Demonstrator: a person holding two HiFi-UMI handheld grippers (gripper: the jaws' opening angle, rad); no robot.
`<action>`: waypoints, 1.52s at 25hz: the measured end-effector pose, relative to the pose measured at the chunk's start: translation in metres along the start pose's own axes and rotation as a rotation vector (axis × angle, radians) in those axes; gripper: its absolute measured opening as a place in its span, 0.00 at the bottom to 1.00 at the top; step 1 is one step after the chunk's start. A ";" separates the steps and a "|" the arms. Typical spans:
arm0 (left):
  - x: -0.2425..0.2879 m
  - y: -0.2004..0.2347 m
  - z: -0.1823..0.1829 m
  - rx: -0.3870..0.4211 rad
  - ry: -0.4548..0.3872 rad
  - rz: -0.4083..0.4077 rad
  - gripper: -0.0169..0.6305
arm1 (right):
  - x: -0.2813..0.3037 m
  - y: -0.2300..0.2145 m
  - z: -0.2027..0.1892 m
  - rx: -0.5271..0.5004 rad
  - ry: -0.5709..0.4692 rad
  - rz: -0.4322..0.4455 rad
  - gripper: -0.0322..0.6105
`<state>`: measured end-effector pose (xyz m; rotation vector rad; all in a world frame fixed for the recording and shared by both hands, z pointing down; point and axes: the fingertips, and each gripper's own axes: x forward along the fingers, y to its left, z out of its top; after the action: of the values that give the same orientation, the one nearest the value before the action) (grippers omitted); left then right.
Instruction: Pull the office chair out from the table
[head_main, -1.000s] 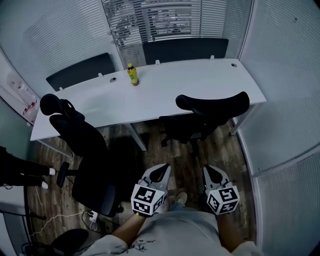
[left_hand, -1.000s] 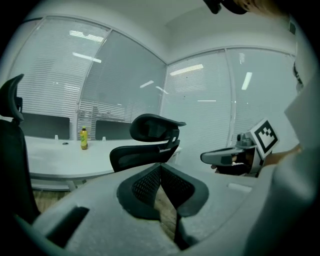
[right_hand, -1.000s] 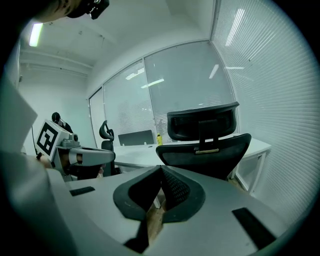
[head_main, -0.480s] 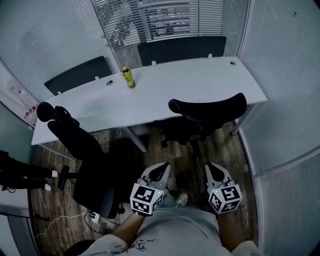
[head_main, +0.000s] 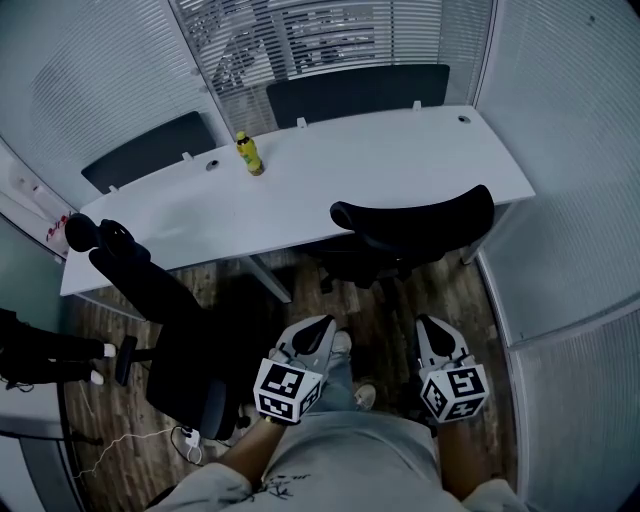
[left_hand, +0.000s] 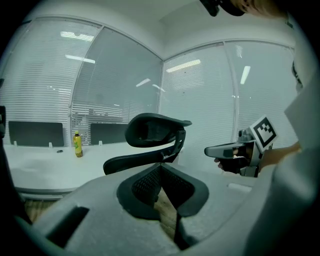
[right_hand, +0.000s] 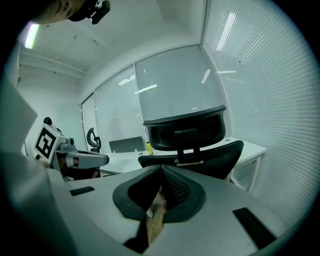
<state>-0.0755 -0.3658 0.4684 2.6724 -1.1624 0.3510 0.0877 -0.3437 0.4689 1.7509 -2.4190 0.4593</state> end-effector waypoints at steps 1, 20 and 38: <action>0.003 0.006 0.004 0.005 -0.006 0.004 0.05 | 0.003 -0.002 0.002 0.000 -0.003 -0.006 0.06; 0.107 0.077 0.055 0.061 0.002 -0.050 0.26 | 0.074 -0.064 0.042 -0.001 -0.050 -0.155 0.43; 0.172 0.108 0.079 0.106 0.033 -0.137 0.41 | 0.115 -0.072 0.049 -0.037 -0.037 -0.172 0.47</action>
<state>-0.0311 -0.5784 0.4544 2.8069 -0.9703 0.4425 0.1221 -0.4840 0.4660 1.9466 -2.2585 0.3634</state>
